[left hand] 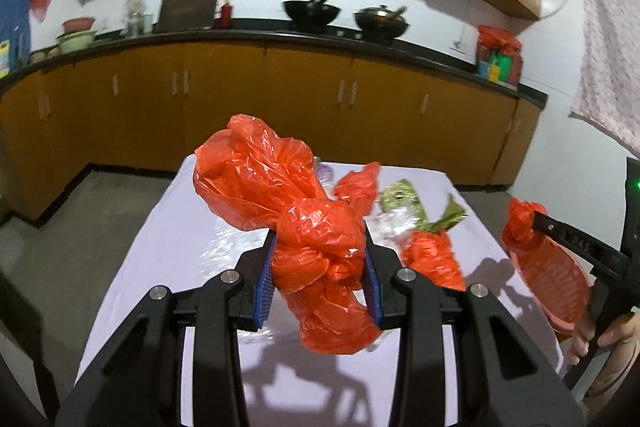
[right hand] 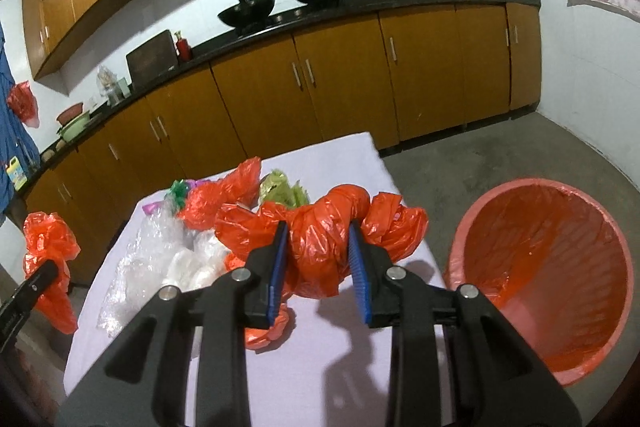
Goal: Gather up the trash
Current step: 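Lift the orange-red bags and carry both tools over the wastebasket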
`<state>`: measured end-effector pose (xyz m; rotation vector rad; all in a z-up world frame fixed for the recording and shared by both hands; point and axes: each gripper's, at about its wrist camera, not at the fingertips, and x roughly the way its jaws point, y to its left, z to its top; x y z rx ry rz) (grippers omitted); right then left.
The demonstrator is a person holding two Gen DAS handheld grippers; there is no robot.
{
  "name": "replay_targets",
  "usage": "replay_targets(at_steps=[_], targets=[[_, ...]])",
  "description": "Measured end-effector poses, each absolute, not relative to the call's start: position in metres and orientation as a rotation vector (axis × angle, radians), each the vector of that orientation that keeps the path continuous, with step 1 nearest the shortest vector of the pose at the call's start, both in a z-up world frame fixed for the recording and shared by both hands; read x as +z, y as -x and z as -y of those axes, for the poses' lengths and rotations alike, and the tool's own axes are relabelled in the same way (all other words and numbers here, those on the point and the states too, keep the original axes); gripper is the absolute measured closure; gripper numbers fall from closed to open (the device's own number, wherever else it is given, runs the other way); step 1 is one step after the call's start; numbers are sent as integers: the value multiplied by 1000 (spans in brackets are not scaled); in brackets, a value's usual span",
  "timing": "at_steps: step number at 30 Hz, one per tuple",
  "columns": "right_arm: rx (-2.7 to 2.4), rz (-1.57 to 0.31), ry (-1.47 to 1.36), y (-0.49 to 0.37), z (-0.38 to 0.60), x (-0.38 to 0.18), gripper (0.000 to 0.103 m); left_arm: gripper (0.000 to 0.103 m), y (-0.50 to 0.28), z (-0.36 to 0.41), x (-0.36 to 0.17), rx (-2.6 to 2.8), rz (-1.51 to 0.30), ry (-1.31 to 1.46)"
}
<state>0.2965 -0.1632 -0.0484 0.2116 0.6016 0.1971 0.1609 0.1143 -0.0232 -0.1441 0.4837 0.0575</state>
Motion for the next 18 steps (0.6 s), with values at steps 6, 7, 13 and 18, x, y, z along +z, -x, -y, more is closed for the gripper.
replay_targets(at_steps=[6,7,13,18], targets=[[119,-564,-216,-289,202,-37,74,66,-187,-60,-16,-73,-482,118],[97,-559,-216,-287,212,-35,74,66,-191,-50,-15,-97,-481,111],[-61,-549,-219,-274,282,-32,74,66,-226,38,-18,-290,-502,44],[-185,-573,-258,-267,340,-47,74,66,-246,107,-34,-433,-542,-16]])
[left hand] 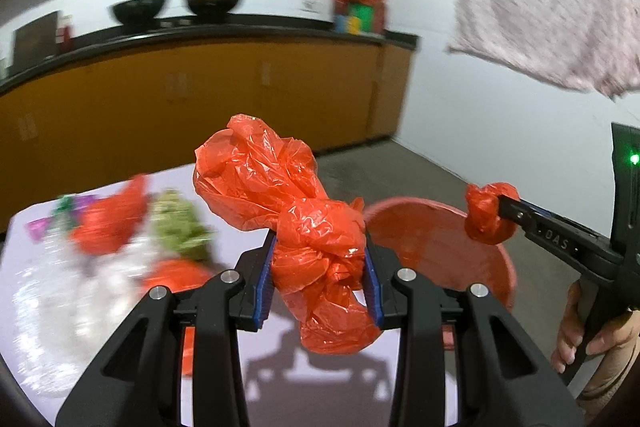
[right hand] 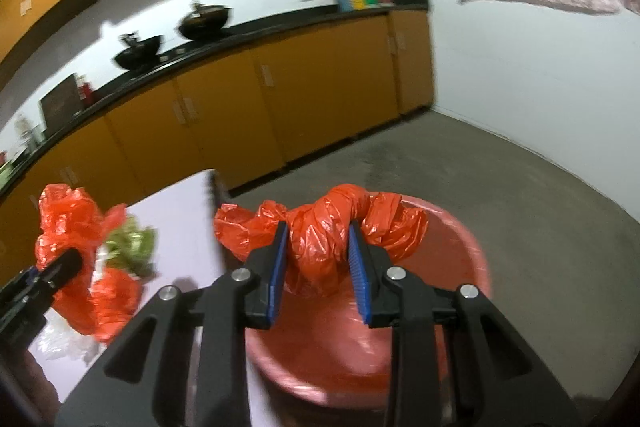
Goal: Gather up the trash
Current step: 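Lift the orange-red bags and carry both tools over the wastebasket, then open the left tool and right tool to drop the bags into the wastebasket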
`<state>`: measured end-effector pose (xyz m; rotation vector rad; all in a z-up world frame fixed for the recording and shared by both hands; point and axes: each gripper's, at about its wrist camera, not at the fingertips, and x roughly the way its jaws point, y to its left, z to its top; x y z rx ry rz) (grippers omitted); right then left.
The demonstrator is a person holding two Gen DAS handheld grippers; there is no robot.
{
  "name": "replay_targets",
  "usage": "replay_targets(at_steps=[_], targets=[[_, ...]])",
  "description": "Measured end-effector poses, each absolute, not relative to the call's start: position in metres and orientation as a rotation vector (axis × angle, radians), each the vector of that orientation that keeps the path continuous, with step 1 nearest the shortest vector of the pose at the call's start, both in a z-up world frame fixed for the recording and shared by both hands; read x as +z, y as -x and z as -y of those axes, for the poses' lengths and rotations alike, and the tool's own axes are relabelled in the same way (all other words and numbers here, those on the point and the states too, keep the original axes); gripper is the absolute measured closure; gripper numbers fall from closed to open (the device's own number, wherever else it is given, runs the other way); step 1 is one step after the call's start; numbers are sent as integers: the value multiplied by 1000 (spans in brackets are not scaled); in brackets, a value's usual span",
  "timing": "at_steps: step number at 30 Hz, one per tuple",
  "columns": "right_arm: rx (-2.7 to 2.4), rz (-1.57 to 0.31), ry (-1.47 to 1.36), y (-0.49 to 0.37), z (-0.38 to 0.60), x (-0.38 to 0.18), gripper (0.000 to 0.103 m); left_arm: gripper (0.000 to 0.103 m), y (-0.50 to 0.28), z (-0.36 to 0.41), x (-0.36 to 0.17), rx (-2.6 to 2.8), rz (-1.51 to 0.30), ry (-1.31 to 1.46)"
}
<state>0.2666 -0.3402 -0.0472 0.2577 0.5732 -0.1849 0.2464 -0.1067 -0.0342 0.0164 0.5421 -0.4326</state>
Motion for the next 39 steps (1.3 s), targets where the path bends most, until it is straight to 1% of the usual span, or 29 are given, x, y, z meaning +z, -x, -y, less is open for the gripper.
replay_targets(at_steps=[4,10,23,26,29,30,31,39], targets=[[-233,-594,-276,-267,364,-62,74,66,-264,149,-53,-517,-595,-44],[-242,-610,-312,-280,384,-78,74,65,-280,180,-72,-577,-658,-77],[-230,-610,-377,-303,410,-91,72,65,-294,213,-91,-618,-727,-121],[-224,-607,-379,-301,412,-93,67,65,-293,214,-94,-623,-729,-135],[-221,-597,-380,-298,410,-93,60,52,-294,213,-97,-629,-734,-135],[-220,-596,-383,-300,411,-92,57,47,-293,211,-97,-631,-734,-132],[-221,-593,-385,-299,411,-92,54,44,-293,210,-97,-633,-734,-130],[-250,-575,-376,-294,413,-81,51,42,-292,194,-91,-601,-726,-101]])
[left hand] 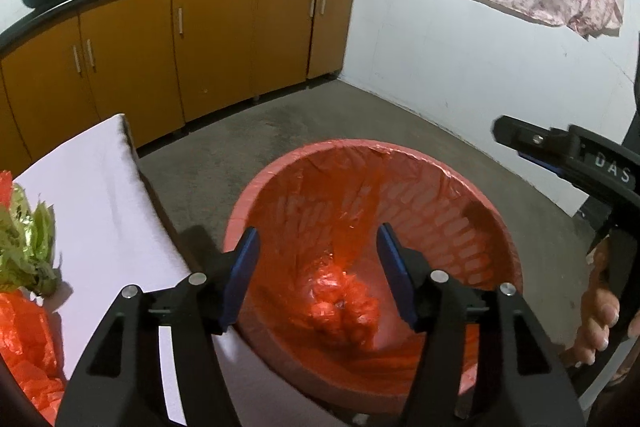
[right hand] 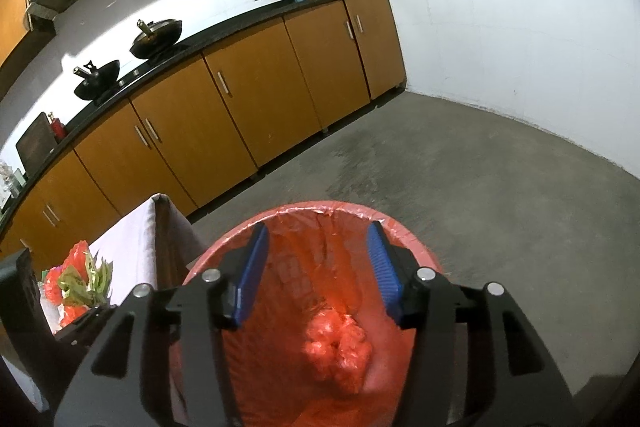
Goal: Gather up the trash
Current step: 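Open the left tool and right tool to drop the bags into the wastebasket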
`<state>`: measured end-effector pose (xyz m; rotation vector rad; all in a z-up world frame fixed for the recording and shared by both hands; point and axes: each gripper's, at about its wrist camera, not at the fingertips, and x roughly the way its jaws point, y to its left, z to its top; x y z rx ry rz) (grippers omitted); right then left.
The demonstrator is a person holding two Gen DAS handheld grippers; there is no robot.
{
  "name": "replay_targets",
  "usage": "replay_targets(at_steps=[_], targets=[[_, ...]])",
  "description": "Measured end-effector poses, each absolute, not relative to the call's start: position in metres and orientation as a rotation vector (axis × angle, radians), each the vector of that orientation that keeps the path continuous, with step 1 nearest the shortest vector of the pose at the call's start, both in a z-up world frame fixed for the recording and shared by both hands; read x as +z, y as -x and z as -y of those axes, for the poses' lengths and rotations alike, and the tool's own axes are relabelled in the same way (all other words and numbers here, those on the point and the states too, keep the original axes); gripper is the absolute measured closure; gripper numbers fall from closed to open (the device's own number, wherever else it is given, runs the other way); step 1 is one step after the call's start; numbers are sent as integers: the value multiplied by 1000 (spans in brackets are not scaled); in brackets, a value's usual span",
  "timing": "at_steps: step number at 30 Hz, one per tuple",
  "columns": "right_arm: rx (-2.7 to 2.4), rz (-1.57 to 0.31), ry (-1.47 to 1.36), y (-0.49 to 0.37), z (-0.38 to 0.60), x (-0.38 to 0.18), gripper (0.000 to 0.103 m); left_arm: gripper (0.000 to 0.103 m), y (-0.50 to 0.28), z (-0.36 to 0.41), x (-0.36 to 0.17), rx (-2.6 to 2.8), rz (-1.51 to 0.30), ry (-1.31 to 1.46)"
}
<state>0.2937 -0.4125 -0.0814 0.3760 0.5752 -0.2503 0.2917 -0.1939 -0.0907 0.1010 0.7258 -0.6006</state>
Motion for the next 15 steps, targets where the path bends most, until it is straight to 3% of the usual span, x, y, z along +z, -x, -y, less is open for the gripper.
replay_targets(at_steps=[15], targets=[[-131,-551,-336,-287,352,-51,49,40,-259,97,-49,-391,-612,4]])
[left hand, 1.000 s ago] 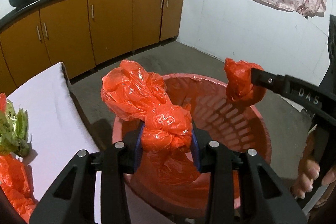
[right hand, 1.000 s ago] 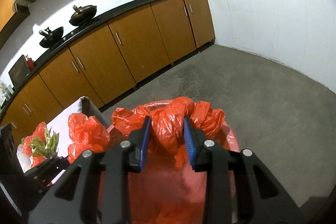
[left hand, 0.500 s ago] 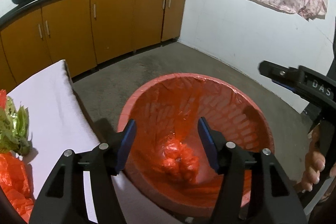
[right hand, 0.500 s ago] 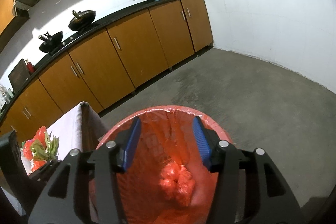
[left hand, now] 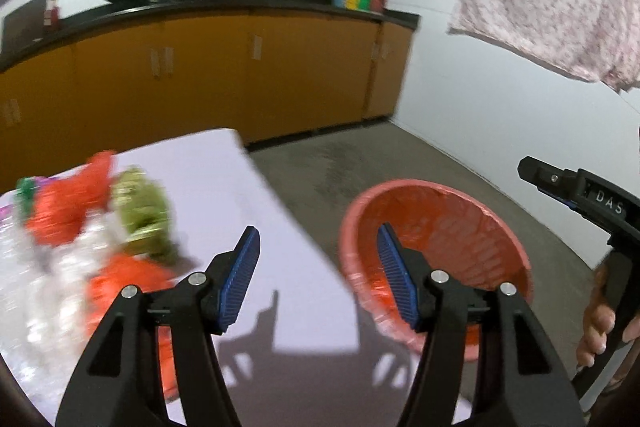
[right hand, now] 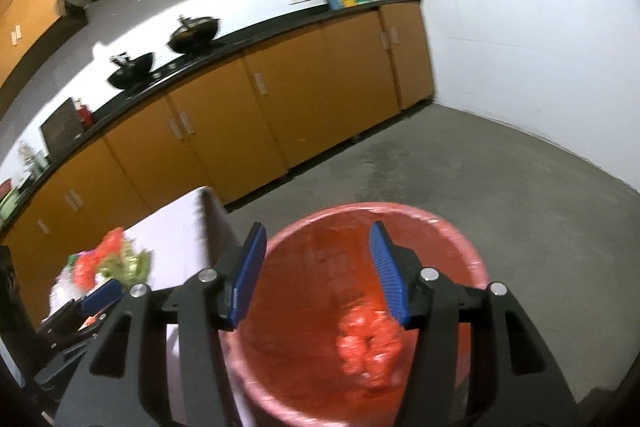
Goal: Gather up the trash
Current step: 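Open the left tool and right tool to drop the bags into the wastebasket, then return to the table and grasp bubble wrap with the left tool while the right tool grasps an orange-red bag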
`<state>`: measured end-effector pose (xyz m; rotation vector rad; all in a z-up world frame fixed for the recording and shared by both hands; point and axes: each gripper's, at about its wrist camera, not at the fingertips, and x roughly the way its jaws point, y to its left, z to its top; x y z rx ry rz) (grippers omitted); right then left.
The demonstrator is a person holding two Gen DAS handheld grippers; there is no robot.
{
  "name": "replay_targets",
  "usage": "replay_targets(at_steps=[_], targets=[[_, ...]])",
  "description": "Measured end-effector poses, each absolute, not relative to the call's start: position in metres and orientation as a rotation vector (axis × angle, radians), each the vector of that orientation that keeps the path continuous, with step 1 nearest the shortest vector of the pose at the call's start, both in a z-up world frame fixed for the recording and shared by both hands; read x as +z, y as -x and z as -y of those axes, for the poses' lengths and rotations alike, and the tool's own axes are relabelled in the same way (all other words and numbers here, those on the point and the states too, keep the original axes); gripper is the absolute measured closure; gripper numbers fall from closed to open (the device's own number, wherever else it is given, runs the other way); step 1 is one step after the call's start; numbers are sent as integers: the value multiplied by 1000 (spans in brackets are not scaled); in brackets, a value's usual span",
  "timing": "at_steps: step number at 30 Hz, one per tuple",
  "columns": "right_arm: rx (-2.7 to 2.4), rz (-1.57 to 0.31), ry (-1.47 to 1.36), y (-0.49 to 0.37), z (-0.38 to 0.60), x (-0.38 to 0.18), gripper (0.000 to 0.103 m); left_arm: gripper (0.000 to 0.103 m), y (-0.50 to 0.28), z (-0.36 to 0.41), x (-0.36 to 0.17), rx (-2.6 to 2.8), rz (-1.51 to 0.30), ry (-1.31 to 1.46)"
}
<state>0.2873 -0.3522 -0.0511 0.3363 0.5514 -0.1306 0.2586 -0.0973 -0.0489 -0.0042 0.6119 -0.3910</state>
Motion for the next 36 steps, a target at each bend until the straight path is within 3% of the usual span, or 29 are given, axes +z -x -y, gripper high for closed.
replay_targets(at_steps=[11,22,36], targets=[[153,-633,-216,-301,211,-60,42,24,-207,-53,-42,4,-534,43],[320,-740,-109,-307,99,-92,35,9,-188,-166,-72,278,-588,106],[290,-800,-7,-331,61,-119,33,9,-213,-221,-123,290,-801,186]])
